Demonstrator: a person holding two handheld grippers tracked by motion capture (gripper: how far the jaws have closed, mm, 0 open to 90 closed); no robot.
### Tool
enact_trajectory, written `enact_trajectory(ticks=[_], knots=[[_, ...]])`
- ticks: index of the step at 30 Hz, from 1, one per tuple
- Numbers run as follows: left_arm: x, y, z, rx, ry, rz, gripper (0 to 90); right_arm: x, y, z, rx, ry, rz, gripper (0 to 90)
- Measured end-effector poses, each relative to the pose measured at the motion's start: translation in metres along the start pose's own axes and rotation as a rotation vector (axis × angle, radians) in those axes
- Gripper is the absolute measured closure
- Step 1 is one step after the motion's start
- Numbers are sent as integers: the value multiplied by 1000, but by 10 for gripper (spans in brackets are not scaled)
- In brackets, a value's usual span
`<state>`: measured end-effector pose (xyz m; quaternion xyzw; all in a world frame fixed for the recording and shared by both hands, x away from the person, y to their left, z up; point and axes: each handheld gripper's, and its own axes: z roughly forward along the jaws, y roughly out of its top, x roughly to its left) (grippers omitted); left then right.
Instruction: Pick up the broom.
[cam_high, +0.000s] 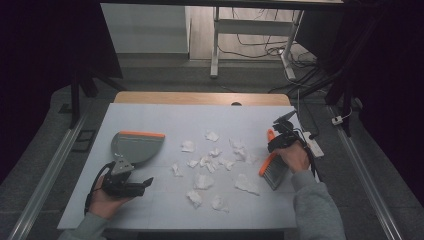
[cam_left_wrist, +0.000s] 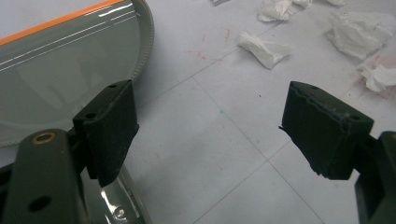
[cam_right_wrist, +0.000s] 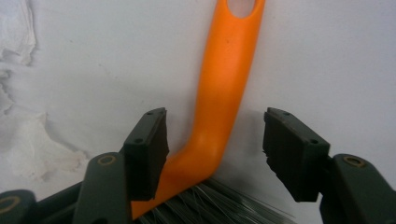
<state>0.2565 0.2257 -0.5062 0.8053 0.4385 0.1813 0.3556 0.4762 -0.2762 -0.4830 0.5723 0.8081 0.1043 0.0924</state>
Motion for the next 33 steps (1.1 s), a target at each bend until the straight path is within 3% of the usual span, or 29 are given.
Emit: enact_trajectory(ticks=[3,5,9,12,17,23,27,33], knots=[[0,0,-1,-2,-2,3,188,5,1,6,47,-27,21,440],[0,0,-1,-3,-3,4,188,6,1,6,39,-40,42,466],[-1,0,-2,-5,-1,8,189,8,1,5,35,-48,82,629],[-1,-1,-2,-6,0,7,188,11,0,5,26,-58,111,697],[-1,-1,-2,-6,1,10,188,13,-2,4,8,-69,84,710],[1,-1,-2,-8,2,3,188,7,-6,2,-12,-31,30,713],[1,-1,-1,-3,4,1,188,2,-10,-7,-38,-12,-6,714],[1,-1,0,-1,6,-3,188,-10,-18,-26,-108,45,-9,715]])
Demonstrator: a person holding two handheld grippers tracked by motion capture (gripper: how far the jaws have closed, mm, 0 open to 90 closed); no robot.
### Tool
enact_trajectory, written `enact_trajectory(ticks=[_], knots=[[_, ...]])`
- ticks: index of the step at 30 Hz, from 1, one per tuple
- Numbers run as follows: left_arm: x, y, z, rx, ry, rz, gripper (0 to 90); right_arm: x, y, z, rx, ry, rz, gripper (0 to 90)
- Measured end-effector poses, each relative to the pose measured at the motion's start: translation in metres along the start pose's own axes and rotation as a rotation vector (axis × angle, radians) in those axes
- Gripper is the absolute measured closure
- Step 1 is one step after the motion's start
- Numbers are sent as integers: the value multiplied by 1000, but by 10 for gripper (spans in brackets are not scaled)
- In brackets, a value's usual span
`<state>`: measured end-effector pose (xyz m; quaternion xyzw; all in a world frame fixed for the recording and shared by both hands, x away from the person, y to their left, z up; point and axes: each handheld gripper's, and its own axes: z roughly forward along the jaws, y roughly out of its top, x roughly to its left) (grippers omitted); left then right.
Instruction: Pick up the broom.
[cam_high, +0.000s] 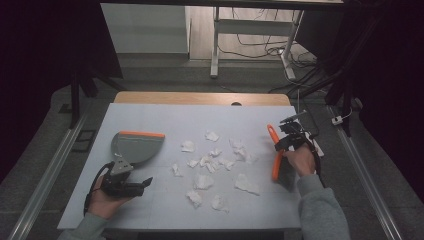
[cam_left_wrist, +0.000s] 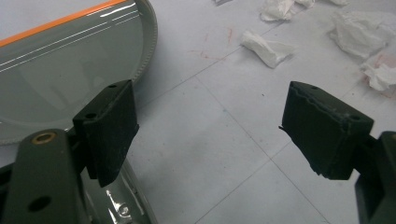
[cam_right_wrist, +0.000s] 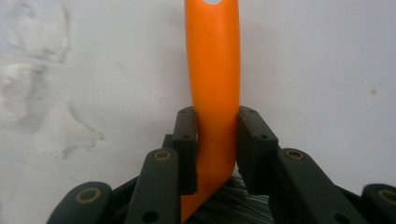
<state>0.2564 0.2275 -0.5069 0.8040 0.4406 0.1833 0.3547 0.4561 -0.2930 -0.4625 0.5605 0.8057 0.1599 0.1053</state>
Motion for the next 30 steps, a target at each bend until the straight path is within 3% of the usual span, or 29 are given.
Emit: enact_trajectory(ticks=[6,7,12,13,14,23,26,30], knots=[[-1,1,0,-3,0,0,188,-6,-4,-24,-94,61,7,715],[-1,2,0,-5,1,1,188,-6,-6,-36,-142,90,9,715],[-7,7,1,-15,-1,13,190,7,-11,-66,-277,169,3,714],[-8,8,1,-18,-4,17,190,7,-11,-66,-277,169,3,714],[-10,10,1,-19,-5,20,190,14,-13,-74,-318,208,3,714],[-27,26,5,-39,-27,58,192,44,-17,-81,-403,304,-33,713],[-33,34,8,-52,-49,70,193,57,-17,-79,-449,376,-40,713],[-44,46,13,-73,-84,83,193,66,-18,-77,-473,413,-40,714]])
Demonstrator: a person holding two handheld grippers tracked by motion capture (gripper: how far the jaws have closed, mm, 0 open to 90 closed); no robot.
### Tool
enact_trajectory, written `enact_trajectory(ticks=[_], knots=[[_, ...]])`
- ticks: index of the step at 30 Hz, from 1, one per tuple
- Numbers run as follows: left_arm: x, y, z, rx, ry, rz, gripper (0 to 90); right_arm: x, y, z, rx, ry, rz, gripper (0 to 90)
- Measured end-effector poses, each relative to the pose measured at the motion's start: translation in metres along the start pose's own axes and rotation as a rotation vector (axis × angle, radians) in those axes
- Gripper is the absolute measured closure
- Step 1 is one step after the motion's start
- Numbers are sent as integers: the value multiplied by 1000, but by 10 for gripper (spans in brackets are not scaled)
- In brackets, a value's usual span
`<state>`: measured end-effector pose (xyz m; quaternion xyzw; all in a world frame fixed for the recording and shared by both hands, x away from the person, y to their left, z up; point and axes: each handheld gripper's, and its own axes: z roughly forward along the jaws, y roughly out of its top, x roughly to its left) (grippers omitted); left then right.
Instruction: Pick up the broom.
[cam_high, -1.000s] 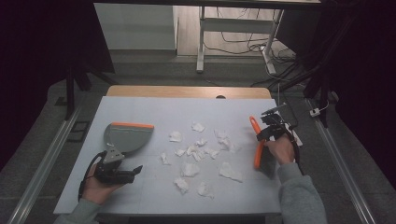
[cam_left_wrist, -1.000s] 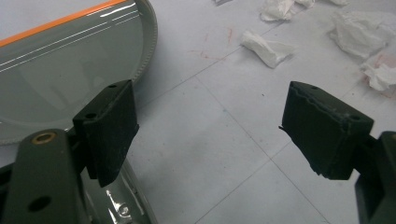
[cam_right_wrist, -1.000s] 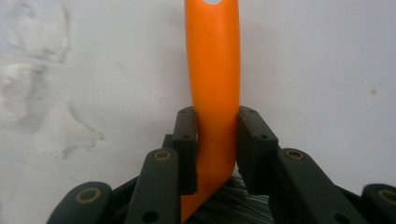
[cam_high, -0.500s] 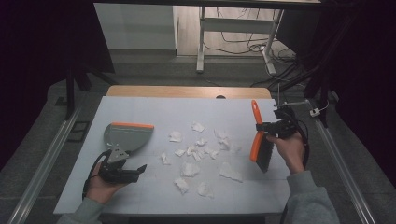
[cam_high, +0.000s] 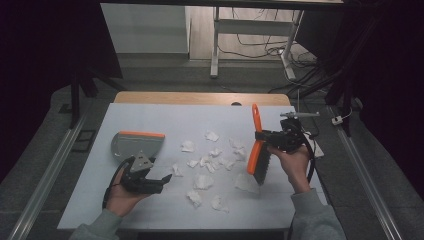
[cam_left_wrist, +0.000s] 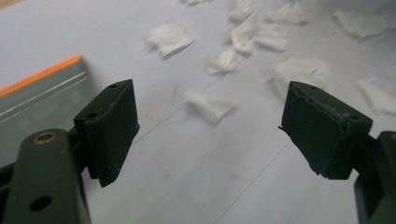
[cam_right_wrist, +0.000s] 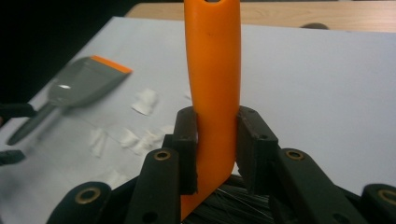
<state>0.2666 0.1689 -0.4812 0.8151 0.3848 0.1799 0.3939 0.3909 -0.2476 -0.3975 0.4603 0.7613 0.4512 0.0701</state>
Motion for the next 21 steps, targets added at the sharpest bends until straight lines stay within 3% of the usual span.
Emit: enact_trajectory(ticks=[1,4,7,13,18,21], knots=[[-4,5,2,-10,-13,6,193,7,-2,5,-26,30,8,713],[-15,15,8,-25,-42,29,193,12,-4,9,-46,43,8,713],[-29,28,16,-33,-73,57,192,27,-8,24,-79,88,13,713],[-51,47,31,-52,-148,67,192,41,-14,38,-126,112,27,713],[-73,59,48,-55,-184,97,192,48,-18,45,-149,124,44,712],[-80,62,58,-58,-175,97,208,56,-23,54,-163,158,69,712]])
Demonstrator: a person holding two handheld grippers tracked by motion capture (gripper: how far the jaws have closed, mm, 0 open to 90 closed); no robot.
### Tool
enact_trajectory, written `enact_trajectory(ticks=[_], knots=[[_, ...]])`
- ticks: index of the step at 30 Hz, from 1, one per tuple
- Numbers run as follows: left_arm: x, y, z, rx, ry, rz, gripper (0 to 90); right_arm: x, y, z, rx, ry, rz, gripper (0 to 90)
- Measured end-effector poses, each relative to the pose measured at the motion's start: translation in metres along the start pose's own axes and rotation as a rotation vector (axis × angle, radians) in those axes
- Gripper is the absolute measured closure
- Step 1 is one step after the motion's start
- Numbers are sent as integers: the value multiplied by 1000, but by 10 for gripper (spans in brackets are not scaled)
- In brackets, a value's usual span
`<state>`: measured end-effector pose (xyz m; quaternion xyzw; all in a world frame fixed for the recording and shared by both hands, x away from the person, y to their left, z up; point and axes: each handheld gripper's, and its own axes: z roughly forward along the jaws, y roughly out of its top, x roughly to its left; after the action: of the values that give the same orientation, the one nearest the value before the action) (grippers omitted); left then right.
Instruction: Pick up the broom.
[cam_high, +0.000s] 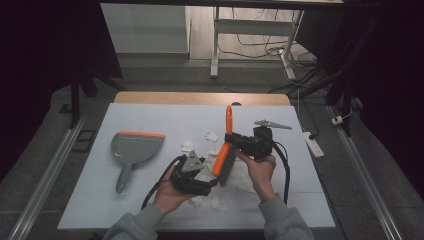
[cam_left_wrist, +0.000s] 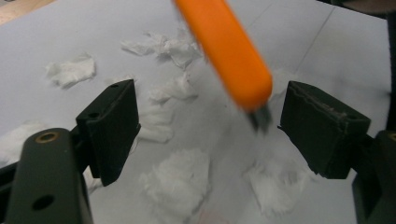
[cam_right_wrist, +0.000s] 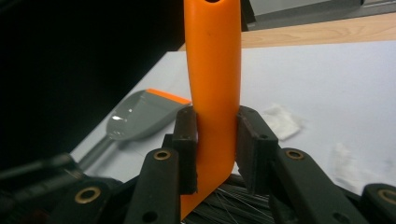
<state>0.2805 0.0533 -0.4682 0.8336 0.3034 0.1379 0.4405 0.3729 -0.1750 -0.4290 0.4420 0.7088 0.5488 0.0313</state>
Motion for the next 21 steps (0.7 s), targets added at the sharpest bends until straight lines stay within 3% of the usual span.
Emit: enact_trajectory(ticks=[3,9,10,11,13,15,18,21], knots=[[-1,1,10,-12,11,-11,251,7,-6,6,-6,-5,-10,712],[5,-4,23,-49,50,-39,394,13,-11,9,-44,23,30,711],[5,-4,23,-49,50,-39,432,13,-11,9,-44,23,30,711],[8,-8,24,-81,50,-51,494,14,-13,10,-54,23,36,711],[10,-10,25,-83,60,-45,624,14,-14,10,-57,30,48,711],[15,-11,24,-88,53,-72,707,14,-15,9,-68,35,54,711],[25,-13,21,-93,34,-125,754,15,-15,8,-73,44,57,711],[28,-13,17,-89,36,-120,767,17,-15,8,-78,56,57,710]])
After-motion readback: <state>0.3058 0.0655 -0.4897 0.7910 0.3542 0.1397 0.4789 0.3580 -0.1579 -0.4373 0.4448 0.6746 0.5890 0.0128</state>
